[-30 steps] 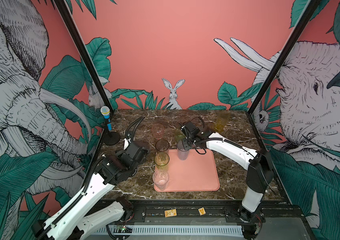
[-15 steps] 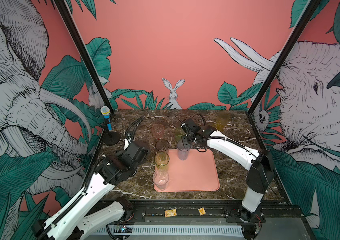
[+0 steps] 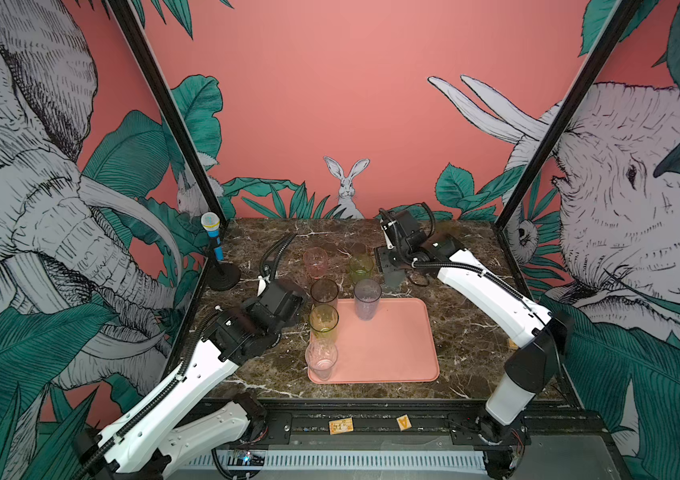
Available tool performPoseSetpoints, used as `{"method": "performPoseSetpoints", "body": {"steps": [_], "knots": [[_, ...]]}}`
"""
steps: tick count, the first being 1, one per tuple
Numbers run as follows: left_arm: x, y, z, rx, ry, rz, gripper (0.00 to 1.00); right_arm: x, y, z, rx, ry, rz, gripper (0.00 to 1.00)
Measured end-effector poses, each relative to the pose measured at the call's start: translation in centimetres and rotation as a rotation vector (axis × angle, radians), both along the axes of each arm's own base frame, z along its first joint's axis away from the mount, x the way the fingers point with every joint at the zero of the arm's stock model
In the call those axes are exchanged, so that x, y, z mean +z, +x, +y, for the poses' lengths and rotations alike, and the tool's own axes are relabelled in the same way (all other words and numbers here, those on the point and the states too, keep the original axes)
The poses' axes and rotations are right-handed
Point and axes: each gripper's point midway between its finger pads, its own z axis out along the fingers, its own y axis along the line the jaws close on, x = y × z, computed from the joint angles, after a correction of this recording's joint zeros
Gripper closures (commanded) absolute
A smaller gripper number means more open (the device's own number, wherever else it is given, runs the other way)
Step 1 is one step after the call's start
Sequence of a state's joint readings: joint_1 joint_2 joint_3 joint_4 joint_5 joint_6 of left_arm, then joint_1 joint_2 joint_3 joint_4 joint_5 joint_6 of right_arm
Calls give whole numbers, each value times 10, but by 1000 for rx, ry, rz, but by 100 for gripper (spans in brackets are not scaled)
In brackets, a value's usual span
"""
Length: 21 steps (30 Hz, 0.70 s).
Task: Place the glasses into the tray
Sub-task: 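Reach right gripper toward the teal dotted glass farther from the robot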
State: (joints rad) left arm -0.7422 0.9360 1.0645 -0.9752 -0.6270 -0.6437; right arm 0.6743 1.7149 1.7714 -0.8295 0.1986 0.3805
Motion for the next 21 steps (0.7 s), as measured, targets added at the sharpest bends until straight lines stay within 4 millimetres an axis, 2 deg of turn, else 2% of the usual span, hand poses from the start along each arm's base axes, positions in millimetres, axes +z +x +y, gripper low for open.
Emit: {"method": "performPoseSetpoints", "body": {"steps": [7, 12, 21], "knots": [[-1, 5, -6, -1, -20, -5, 16, 12, 23, -34, -78, 12, -16, 35], [-2, 6, -7, -1, -18, -4, 16, 17, 40, -50, -119, 29, -23, 34], [-1, 6, -6, 4, -16, -10, 16, -5, 67, -71, -169, 19, 29, 33]]}}
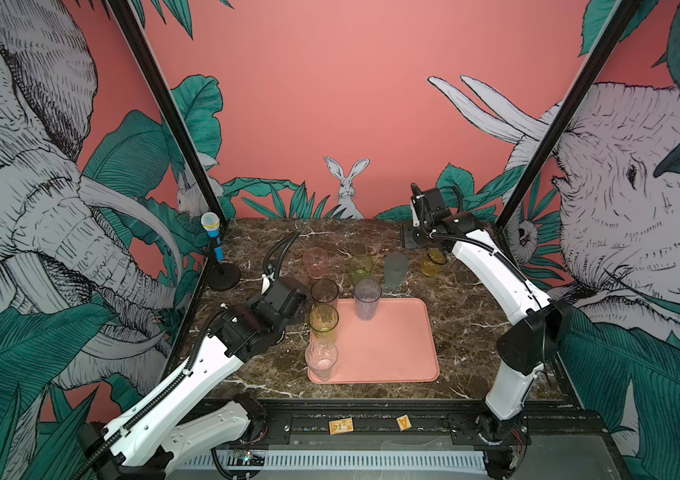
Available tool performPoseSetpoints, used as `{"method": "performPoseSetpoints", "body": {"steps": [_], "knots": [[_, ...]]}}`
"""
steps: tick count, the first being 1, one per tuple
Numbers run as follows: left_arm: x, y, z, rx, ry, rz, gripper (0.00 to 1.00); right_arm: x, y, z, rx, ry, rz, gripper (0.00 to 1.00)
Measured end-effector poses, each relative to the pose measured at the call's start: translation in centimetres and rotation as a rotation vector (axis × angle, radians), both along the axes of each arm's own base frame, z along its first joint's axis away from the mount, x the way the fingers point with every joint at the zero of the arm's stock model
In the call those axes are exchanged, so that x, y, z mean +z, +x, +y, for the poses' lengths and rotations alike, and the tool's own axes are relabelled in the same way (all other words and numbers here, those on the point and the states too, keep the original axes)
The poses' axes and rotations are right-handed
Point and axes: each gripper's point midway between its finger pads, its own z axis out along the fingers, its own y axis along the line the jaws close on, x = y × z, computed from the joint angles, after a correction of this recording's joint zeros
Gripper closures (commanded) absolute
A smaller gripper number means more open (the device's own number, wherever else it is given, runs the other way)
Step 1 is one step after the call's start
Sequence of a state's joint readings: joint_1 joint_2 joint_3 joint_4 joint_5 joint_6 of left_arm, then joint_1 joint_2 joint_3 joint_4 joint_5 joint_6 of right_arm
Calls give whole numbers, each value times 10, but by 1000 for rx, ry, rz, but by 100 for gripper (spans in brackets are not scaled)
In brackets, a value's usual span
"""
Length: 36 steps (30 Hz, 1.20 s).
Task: Place the glasses into the tray
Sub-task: 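Reach right gripper toward the teal dotted glass farther from the robot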
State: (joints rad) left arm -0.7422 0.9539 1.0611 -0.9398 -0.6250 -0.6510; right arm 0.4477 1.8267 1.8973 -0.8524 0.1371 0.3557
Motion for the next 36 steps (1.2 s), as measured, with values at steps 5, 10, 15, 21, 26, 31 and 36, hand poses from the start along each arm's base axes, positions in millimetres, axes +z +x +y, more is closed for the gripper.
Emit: {"method": "performPoseSetpoints", "body": {"steps": [5, 10, 15, 21, 26, 31, 36], "knots": [[1, 0, 1, 3, -1, -6, 16, -18, 8, -9, -17, -1, 42, 33], [2, -2, 2, 3, -3, -8, 16, -29, 13, -14, -27, 1, 70, 32], [3, -3, 4, 5, -5, -10, 16, -39, 16, -17, -31, 4, 93, 32], [3, -5, 5, 6, -4, -7, 16, -60, 13, -18, -27, 2, 140, 32], [3, -5, 6, 6, -4, -8, 16, -78, 13, -18, -28, -5, 179, 32], [4, -6, 6, 6, -5, -8, 16, -91, 16, -16, -27, -2, 205, 33], [4, -6, 6, 6, -5, -8, 16, -103, 17, -14, -26, 0, 231, 34]]}}
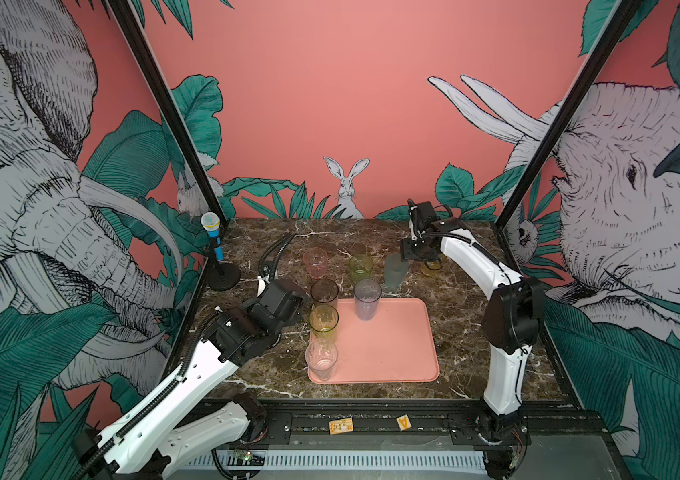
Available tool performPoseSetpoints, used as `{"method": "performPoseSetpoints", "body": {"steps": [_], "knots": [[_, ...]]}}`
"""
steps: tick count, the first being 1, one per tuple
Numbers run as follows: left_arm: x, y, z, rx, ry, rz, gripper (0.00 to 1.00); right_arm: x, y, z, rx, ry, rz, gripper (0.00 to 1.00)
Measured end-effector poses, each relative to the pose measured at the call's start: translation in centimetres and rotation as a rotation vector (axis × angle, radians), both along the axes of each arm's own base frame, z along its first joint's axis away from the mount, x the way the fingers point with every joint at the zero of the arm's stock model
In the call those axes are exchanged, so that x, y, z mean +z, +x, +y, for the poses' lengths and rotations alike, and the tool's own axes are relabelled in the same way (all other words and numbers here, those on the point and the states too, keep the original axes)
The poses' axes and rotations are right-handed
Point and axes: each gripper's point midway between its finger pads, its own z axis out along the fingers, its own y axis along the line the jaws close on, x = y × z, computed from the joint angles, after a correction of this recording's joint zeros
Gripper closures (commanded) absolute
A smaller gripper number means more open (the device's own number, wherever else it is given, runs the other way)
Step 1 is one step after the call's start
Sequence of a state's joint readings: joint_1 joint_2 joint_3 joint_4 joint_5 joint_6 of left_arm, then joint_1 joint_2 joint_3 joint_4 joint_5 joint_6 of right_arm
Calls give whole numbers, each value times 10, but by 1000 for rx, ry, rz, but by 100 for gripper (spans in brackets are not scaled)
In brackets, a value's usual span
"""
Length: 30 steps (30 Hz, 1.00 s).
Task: Place the glasses into the tray
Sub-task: 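Reach right gripper toward the teal dotted glass farther from the robot, then lower right gripper into the teal glass rim and close it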
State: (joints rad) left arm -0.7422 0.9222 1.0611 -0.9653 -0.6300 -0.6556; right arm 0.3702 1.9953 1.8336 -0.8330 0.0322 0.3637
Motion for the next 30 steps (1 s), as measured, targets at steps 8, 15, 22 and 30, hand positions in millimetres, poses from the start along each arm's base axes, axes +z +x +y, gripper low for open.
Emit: {"method": "performPoseSetpoints", "body": {"steps": [8, 15, 22, 30], "knots": [[-1, -1, 1, 0, 2, 2, 16, -26, -1, 4, 9, 0, 67, 44], [-4, -1, 1, 1, 3, 7, 16, -40, -4, 3, 9, -15, 108, 57], [-5, -2, 1, 2, 4, 9, 16, -40, -4, 5, 17, -8, 111, 71], [-8, -3, 2, 3, 0, 16, 16, -40, -5, 7, 28, 0, 114, 92]]}}
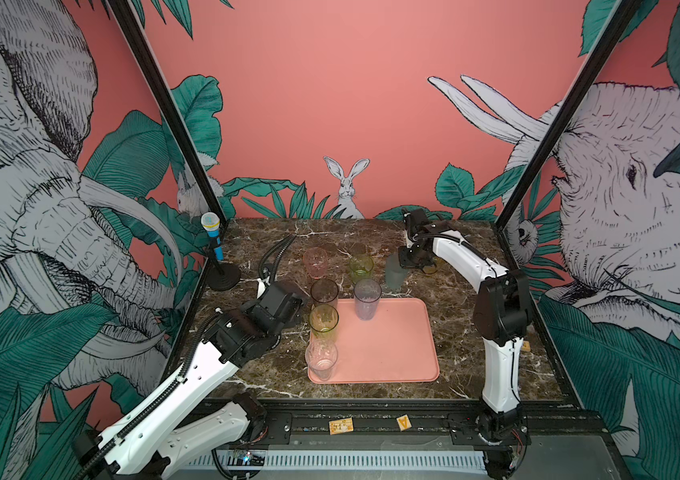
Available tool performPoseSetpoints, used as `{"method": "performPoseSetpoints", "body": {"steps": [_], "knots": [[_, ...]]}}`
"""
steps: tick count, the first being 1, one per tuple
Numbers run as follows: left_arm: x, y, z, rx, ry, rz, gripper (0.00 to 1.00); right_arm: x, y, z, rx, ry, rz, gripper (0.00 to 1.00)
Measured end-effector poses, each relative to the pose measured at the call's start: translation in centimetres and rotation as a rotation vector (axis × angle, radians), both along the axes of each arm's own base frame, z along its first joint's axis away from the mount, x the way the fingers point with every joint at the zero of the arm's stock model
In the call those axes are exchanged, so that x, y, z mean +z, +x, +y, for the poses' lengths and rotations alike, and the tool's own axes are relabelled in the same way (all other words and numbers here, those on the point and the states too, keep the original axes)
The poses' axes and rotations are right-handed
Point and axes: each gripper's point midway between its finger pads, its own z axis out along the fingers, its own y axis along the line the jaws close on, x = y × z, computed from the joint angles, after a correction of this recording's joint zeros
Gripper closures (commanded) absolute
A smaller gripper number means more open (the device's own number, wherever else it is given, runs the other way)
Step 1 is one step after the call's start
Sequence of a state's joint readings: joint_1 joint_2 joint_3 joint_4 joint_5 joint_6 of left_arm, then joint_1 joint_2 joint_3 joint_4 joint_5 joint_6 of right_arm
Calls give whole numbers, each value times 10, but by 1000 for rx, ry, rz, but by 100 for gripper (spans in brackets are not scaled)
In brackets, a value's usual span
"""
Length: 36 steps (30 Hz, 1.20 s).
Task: Place the glasses into the tray
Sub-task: 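Lower right gripper into the teal glass rim and close it, then lift the teal dotted glass with the right gripper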
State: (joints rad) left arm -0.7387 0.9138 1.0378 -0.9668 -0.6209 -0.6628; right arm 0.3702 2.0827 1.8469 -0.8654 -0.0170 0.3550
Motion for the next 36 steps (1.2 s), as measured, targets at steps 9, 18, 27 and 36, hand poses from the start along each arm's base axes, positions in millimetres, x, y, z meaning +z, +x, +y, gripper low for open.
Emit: {"method": "performPoseSetpoints", "body": {"steps": [9, 18, 27, 36], "knots": [[-2, -1, 1, 0, 2, 4, 16, 2, 1, 1, 3, 2, 0, 100], [-2, -1, 0, -2, -1, 4, 16, 14, 1, 4, 31, 10, -4, 100], [-1, -2, 0, -4, -7, 1, 16, 49, -15, -2, 51, 12, -30, 100], [-2, -2, -1, -9, -12, 4, 17, 114, -47, -13, 59, 44, -111, 100]]}}
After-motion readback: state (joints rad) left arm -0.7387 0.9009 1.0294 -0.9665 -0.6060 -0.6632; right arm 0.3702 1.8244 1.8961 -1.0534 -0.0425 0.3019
